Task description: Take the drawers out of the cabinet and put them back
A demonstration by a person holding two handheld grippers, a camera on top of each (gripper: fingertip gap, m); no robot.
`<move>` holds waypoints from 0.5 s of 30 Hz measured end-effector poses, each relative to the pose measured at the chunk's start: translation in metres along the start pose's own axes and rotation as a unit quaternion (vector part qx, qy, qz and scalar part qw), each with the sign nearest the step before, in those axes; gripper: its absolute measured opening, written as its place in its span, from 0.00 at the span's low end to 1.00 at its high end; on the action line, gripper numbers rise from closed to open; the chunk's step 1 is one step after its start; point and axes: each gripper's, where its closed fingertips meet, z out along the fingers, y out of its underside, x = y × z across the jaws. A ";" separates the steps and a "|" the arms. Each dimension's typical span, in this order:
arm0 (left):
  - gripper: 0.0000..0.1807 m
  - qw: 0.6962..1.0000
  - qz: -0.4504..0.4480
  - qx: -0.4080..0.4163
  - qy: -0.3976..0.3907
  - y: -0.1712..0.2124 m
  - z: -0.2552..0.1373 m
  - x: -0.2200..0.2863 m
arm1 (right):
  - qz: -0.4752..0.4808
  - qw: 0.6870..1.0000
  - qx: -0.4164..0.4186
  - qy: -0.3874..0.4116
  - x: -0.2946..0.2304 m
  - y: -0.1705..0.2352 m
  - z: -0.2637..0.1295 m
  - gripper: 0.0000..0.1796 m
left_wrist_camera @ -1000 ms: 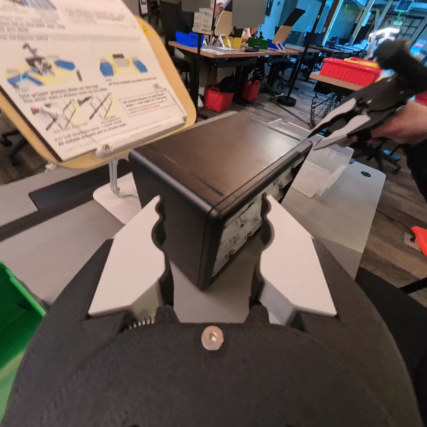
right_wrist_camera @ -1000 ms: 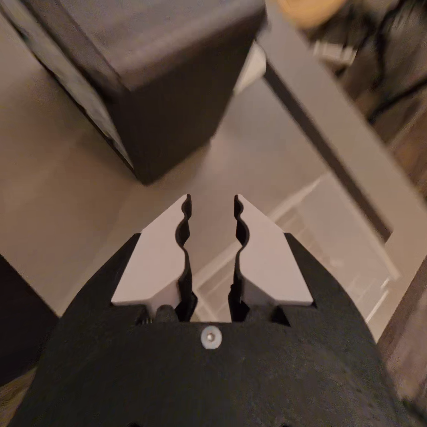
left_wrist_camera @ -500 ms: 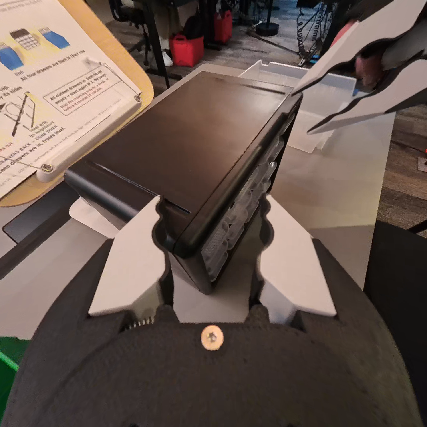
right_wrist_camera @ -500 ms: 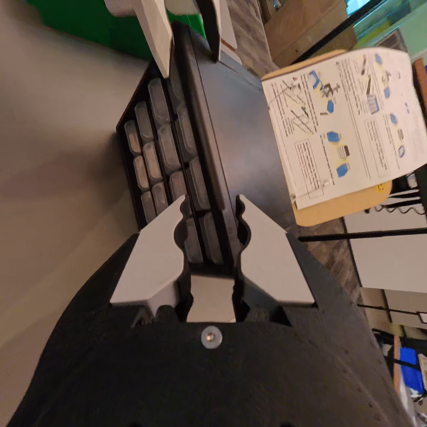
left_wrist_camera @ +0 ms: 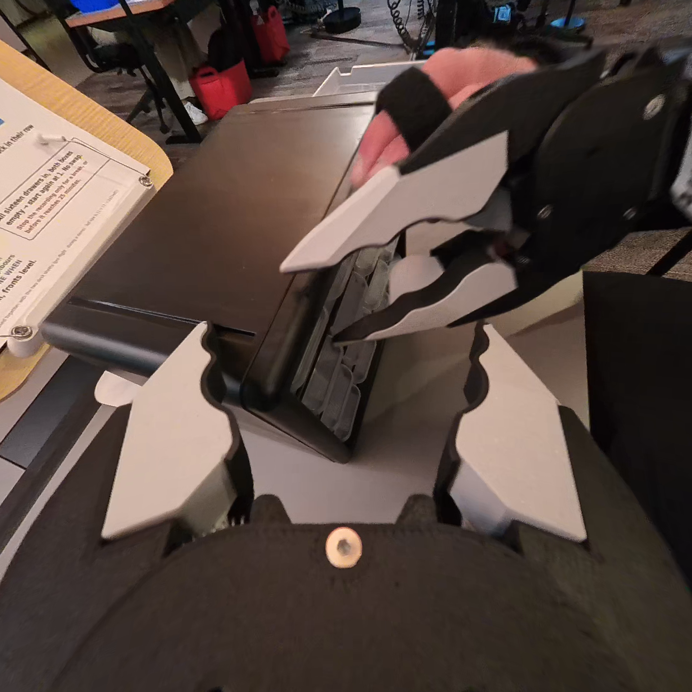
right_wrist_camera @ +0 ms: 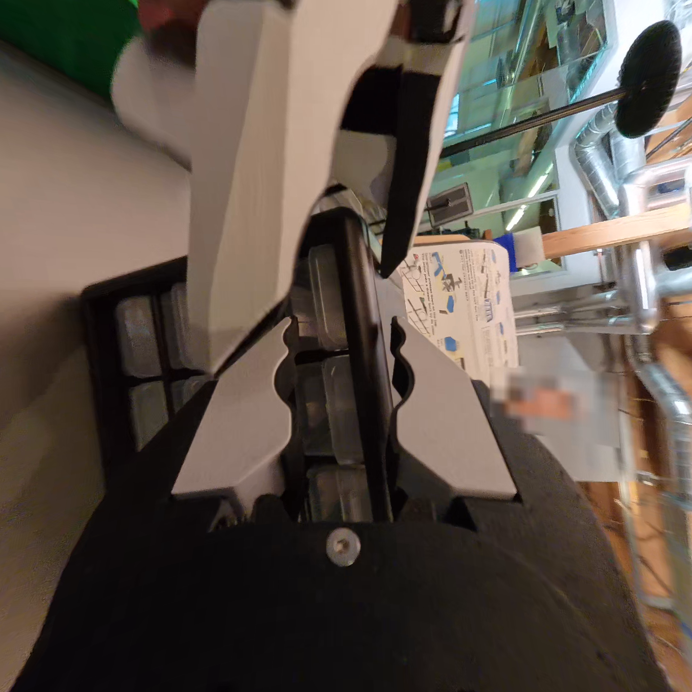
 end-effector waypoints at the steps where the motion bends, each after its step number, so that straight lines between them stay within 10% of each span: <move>1: 0.72 1.000 0.000 0.002 0.001 0.000 0.000 0.000 | -0.016 1.000 -0.012 0.008 -0.001 0.002 0.006 0.27; 15: 0.70 0.999 0.001 0.023 0.024 -0.001 -0.006 0.007 | -0.070 0.996 0.026 0.055 -0.008 -0.016 -0.012 0.08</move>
